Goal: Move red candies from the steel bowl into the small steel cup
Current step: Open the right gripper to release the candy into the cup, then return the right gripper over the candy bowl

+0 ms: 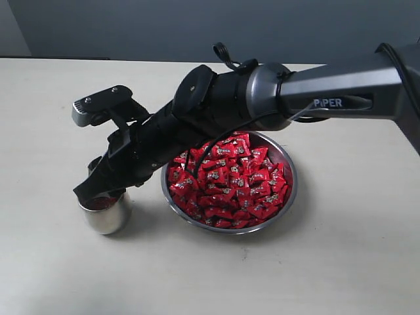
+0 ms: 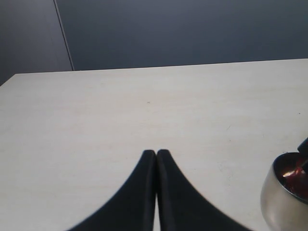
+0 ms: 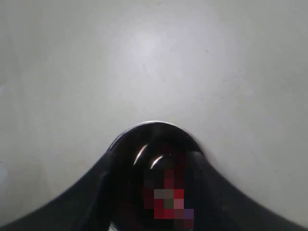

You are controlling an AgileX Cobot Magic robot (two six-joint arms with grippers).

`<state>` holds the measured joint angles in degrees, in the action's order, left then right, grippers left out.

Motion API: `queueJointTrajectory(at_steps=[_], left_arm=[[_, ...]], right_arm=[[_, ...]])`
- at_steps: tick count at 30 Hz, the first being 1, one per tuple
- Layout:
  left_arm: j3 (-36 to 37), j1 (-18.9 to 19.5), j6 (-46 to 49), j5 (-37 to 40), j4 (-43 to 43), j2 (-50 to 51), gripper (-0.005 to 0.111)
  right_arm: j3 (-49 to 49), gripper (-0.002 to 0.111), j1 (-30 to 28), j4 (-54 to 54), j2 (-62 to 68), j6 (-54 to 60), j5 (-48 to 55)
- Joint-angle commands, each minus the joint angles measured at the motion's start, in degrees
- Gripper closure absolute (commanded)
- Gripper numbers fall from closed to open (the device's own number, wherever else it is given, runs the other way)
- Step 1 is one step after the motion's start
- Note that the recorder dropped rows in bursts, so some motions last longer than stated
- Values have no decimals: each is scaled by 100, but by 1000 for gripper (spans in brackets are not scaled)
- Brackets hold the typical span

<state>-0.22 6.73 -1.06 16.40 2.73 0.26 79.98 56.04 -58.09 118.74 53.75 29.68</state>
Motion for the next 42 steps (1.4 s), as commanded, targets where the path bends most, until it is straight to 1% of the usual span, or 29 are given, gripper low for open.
queueJointTrajectory(at_steps=[1, 4, 5, 6, 8, 10, 14, 17, 21, 25, 29, 30, 33, 35, 38, 42], left_arm=[[22, 3, -6, -9, -13, -26, 106], [22, 3, -6, -9, -13, -26, 106], [22, 3, -6, -9, -13, -26, 106], [22, 3, -6, -9, -13, -26, 106], [22, 3, -6, -9, -13, -26, 106], [22, 3, -6, -9, -13, -26, 106], [22, 3, -6, -9, -13, -26, 106], [22, 3, -6, -9, -13, -26, 106], [22, 3, -6, -9, -13, -26, 106], [22, 3, -6, -9, -13, -26, 106], [22, 3, -6, -9, -13, -26, 106], [22, 3, -6, -9, -13, -26, 106], [22, 3, -6, -9, -13, -26, 106], [22, 3, -6, -9, -13, -26, 106], [22, 3, -6, -9, -13, -26, 106], [22, 3, -6, -9, -13, -26, 106]], right_arm=[[31, 66, -3, -1, -30, 28, -46], [31, 66, -3, -1, -83, -75, -46], [31, 68, -3, 14, -112, -113, -112], [31, 73, -3, 36, -153, -126, -204], [31, 88, -3, 60, -250, -126, -437], [31, 108, -3, 70, -333, -78, -662], [31, 109, -3, 114, -525, -78, -927], [17, 109, -3, 383, -641, -78, -1042], [-228, 109, -147, 373, -808, -94, -1181], [-897, 109, -545, 360, -1268, -94, -1467], [-1820, 109, -1176, 360, -2026, -79, -1860], [-2100, 109, -1417, 360, -2203, -68, -1931], [-2703, 109, -1912, 370, -2459, -4, -2146], [-2918, 109, -2160, 359, -2482, -4, -2136], [-2999, 109, -2336, 339, -2416, -4, -2044], [-2999, 109, -2336, 143, -2047, -292, -2131]])
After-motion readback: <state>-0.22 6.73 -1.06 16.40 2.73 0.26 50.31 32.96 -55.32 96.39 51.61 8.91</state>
